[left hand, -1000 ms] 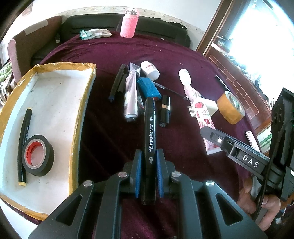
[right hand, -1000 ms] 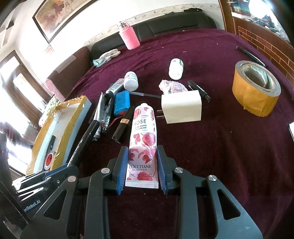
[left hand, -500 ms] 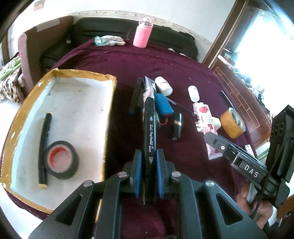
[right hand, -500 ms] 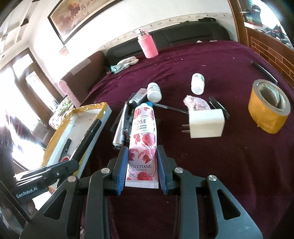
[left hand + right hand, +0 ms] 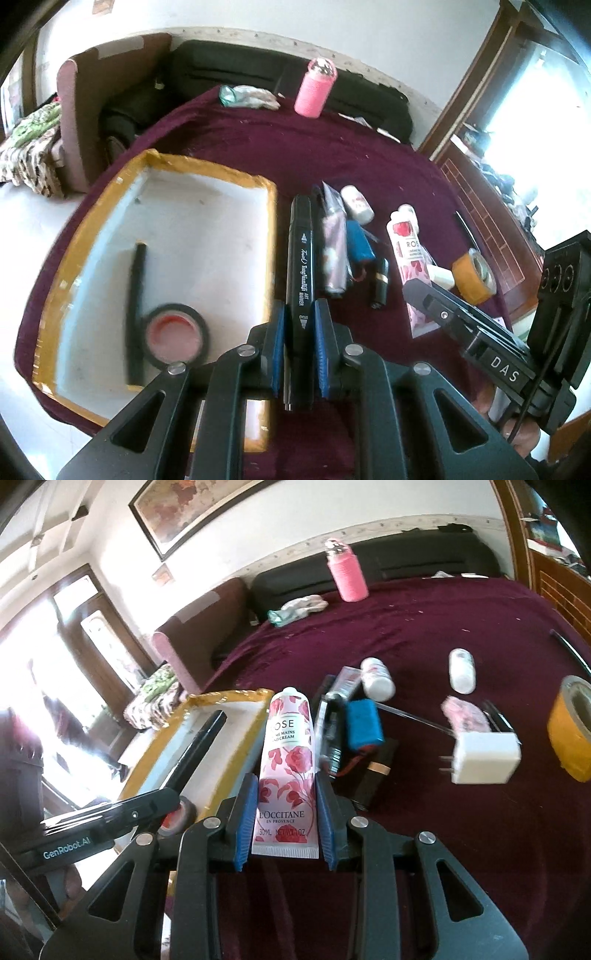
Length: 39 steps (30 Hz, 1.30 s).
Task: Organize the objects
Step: 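Lift and carry the cream tube and marker toward the white tray, then lower cream tube into tray with right tool while left tool releases marker there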
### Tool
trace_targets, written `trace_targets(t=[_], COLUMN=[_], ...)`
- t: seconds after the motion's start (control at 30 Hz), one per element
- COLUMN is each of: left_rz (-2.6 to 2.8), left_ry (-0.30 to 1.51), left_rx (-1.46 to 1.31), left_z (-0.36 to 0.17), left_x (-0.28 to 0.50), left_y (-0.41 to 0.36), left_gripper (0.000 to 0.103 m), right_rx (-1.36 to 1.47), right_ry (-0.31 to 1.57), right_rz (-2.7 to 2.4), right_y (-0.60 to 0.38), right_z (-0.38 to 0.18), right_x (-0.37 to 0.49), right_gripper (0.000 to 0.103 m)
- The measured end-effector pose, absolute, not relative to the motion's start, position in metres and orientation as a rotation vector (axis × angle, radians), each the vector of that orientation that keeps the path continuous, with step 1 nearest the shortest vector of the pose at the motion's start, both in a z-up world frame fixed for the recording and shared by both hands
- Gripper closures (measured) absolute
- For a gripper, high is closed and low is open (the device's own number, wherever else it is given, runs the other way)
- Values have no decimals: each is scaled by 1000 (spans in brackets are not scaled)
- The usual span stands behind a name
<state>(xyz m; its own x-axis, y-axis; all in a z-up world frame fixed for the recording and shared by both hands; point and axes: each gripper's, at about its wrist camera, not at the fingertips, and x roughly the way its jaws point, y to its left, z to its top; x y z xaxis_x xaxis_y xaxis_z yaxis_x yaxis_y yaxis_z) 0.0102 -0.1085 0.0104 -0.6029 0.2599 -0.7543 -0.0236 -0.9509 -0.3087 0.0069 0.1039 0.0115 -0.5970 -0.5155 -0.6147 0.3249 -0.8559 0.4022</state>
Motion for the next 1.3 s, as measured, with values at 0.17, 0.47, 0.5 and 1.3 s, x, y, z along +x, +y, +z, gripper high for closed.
trace_targets(t=[0.17, 0.47, 0.5, 1.3], left_rz=[2706, 2763, 2765, 2766], left_ry=[-450, -477, -481, -544], left_rx=[-1315, -1364, -1366, -1525], left_z=[16, 7, 6, -31], left_x=[10, 4, 3, -49], left_y=[-136, -166, -169, -217], left_gripper=[90, 90, 90, 90], right_rx=[1011, 1000, 1004, 1120], right_ry=[-316, -282, -282, -241], right_rz=[-2365, -2295, -2290, -2223], right_y=[80, 38, 36, -15], right_z=[18, 15, 13, -18], right_x=[-1, -14, -16, -77], right_gripper=[75, 75, 75, 75])
